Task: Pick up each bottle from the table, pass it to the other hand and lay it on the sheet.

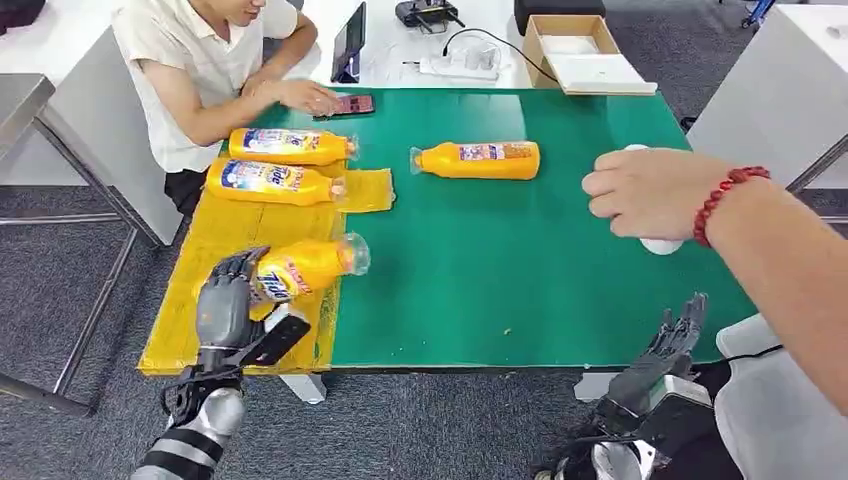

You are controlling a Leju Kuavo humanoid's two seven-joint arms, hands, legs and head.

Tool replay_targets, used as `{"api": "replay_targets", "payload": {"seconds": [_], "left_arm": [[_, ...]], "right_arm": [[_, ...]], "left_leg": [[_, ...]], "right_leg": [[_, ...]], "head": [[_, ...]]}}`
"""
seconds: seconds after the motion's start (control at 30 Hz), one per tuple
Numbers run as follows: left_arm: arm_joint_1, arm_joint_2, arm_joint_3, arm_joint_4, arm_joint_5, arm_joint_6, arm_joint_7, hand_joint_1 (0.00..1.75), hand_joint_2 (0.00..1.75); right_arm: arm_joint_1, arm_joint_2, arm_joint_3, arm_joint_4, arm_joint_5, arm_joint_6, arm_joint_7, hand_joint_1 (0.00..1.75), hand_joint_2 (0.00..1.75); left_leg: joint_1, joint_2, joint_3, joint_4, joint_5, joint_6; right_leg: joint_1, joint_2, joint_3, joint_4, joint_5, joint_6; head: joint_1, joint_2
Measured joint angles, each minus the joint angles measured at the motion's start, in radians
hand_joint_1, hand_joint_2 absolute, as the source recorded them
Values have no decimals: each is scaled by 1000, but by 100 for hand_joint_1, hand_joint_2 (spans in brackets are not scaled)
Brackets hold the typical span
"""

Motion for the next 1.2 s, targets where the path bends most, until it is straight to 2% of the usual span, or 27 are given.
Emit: {"api": "replay_targets", "payload": {"seconds": [0.13, 0.33, 0.37, 0.4, 0.43, 0.5, 0.67, 0.83, 1.2], "left_arm": [[-96, -6, -28, 200, -121, -37, 39, 175, 175], [-211, -25, -57, 393, -182, -113, 118, 175, 175], [-236, -27, -61, 428, -186, -128, 138, 140, 175], [-257, -31, -65, 459, -188, -146, 153, 54, 175], [-276, -32, -66, 484, -191, -162, 165, 28, 175], [-311, -34, -68, 529, -191, -193, 180, 0, 175], [-367, -35, -60, 595, -114, -276, 143, 0, 175], [-369, -35, -51, 603, -120, -261, 62, 0, 175], [-365, -27, -51, 591, -98, -301, 0, 0, 175]], "right_arm": [[-21, 9, 42, 52, 13, 8, 0, 0, 0], [-56, 11, 99, 139, 12, 31, 0, 0, 0], [-63, 11, 113, 158, 12, 33, 0, 0, 0], [-70, 11, 127, 176, 12, 36, 0, 0, 0], [-76, 11, 138, 190, 12, 38, 0, 0, 0], [-86, 10, 160, 218, 11, 41, 0, 0, 0], [-101, 9, 188, 273, 0, 45, 0, 0, 0], [-104, 6, 196, 315, -12, 47, 0, 0, 0], [-109, -1, 196, 356, -14, 47, 0, 0, 0]], "left_leg": [[0, 2, 0, 0, 1, 0], [0, 1, 1, 0, 1, 0], [0, 1, 1, 0, 1, 0], [0, 1, 2, 0, 0, 0], [0, 2, 3, 0, 0, 0], [0, 2, 6, 0, 0, 0], [0, 2, 11, 0, 1, -2], [0, 2, 11, 0, 2, -3], [0, 0, 10, 0, 2, -2]], "right_leg": [[0, 0, 0, 1, 2, -2], [0, 0, 1, 1, 2, -2], [0, 0, 1, 1, 2, -2], [0, 0, 2, 1, 2, -3], [0, 0, 3, 1, 2, -3], [0, 0, 5, 1, 2, -3], [0, 0, 9, 3, 2, -3], [0, 0, 9, 4, 2, -3], [0, 0, 9, 4, 1, -3]], "head": [[0, 0], [0, 0], [0, 0], [0, 0], [0, 0], [0, 0], [0, 0], [0, 0], [0, 0]]}}
